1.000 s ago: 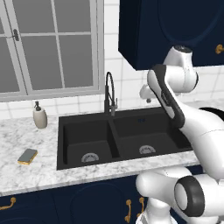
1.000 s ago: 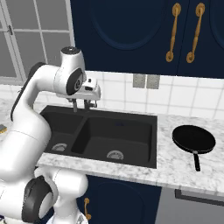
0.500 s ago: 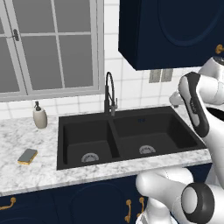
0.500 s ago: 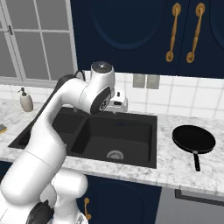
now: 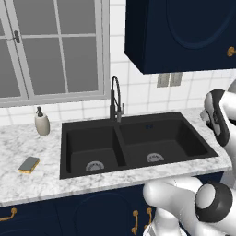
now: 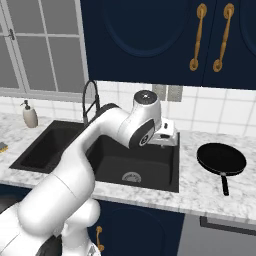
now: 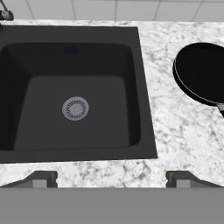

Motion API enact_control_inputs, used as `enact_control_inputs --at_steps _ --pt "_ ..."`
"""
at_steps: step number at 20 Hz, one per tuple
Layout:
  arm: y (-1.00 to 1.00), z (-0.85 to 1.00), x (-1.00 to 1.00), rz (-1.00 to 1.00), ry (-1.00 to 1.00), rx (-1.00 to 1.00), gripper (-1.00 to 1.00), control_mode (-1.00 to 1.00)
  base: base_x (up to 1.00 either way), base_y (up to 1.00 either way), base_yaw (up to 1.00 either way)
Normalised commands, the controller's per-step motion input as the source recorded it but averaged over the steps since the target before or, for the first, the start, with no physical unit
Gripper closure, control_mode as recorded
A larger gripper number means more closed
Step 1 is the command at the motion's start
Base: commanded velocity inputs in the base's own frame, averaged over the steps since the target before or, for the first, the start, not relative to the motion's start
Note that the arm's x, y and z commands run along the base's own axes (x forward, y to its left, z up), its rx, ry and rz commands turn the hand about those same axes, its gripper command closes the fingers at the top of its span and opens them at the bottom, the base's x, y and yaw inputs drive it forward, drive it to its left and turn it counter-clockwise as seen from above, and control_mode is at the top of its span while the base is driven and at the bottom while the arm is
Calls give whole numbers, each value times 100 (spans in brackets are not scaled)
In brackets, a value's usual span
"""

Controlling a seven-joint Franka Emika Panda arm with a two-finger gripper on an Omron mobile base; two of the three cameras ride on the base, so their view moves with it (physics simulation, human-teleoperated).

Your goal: Pick the pan and sponge and place them into the sink. Then turn on the water.

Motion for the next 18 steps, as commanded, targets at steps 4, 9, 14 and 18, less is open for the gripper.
enact_control_inputs --at_steps 4,9,14,18 --pt "-90 -37 0 -10 10 -6 -100 -100 0 0 0" --pt "-87 -34 0 -2 10 0 -100 -100 0 0 0" --pt "-68 -30 0 0 13 0 -100 -100 0 0 0" --pt "-60 -26 7 0 9 0 -100 -100 0 0 0"
